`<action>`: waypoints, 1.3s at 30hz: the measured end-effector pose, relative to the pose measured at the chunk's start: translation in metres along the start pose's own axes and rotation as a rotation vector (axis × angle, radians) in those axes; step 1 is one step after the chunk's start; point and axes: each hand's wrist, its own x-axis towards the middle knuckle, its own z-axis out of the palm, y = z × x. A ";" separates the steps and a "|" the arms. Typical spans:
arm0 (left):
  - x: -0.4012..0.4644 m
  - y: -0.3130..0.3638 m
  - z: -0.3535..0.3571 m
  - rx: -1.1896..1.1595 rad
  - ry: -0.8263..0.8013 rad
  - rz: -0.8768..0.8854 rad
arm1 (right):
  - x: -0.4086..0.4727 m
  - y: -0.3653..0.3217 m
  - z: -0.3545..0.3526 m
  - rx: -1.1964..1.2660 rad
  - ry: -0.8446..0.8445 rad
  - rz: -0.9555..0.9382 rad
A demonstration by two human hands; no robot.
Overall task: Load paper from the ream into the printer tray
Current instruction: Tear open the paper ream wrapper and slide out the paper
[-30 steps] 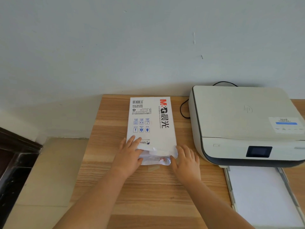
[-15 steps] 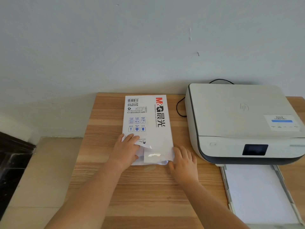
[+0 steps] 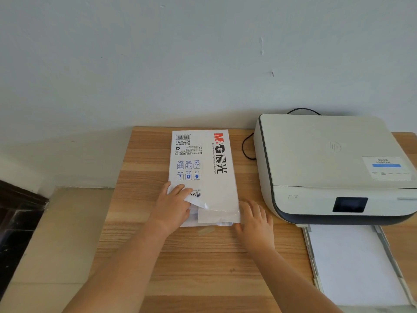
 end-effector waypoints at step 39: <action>-0.051 0.026 0.016 0.008 0.132 0.017 | -0.030 0.008 -0.018 0.185 -0.194 0.037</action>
